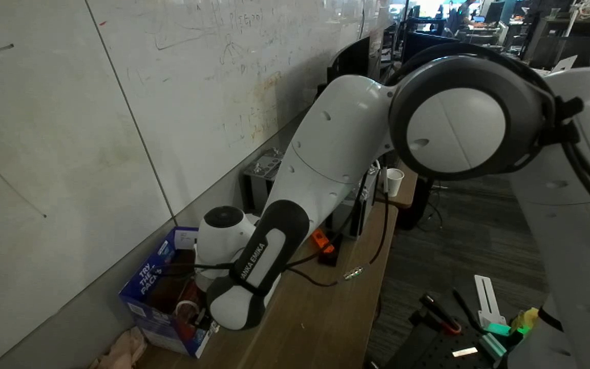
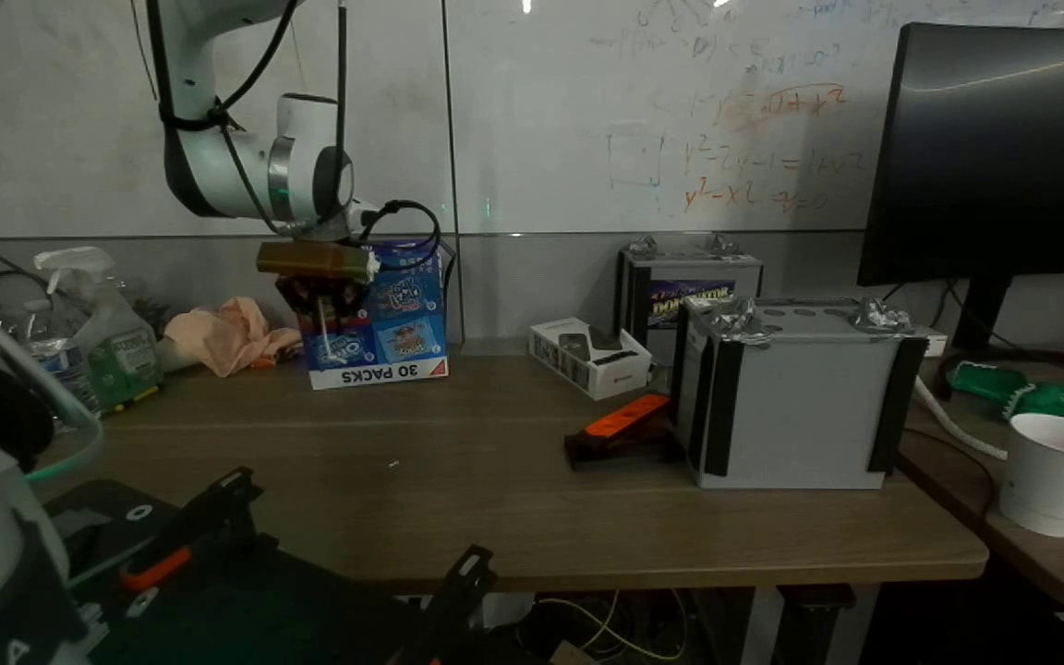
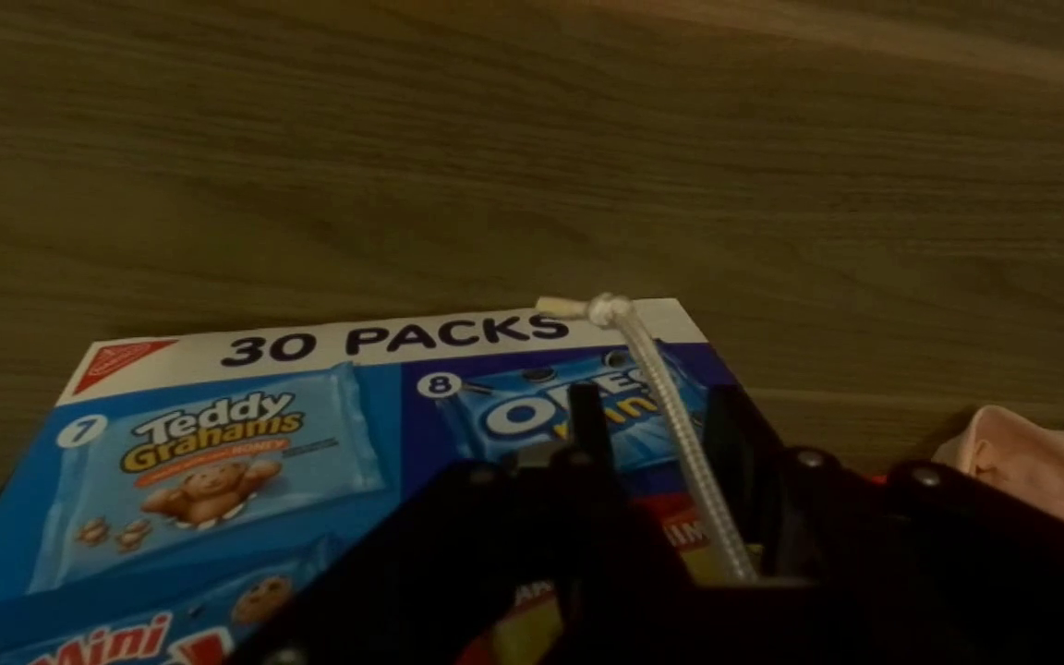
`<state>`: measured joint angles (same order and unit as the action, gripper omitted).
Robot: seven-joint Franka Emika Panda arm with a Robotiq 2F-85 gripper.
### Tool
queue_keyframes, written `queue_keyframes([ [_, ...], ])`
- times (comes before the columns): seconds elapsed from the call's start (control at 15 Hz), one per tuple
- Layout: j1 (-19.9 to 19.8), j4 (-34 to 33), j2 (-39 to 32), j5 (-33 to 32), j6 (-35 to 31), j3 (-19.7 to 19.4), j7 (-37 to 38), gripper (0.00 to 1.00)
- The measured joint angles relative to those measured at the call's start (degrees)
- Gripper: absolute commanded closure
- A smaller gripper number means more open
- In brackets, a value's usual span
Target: Put the two ropes in the box one at a time
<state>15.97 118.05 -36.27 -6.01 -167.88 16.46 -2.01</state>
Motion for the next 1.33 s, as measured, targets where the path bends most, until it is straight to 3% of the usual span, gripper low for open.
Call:
queue_keyframes([
  [0.07,0.0,0.0,0.0,0.0,0.1,0.0,0.0,1.00],
  [0.8,0.6,-1.3,2.6,0.9,4.4,1.6,1.0,0.99],
  [1.33,7.0,-1.4,18.2,0.5,21.5,1.3,11.0,0.99],
])
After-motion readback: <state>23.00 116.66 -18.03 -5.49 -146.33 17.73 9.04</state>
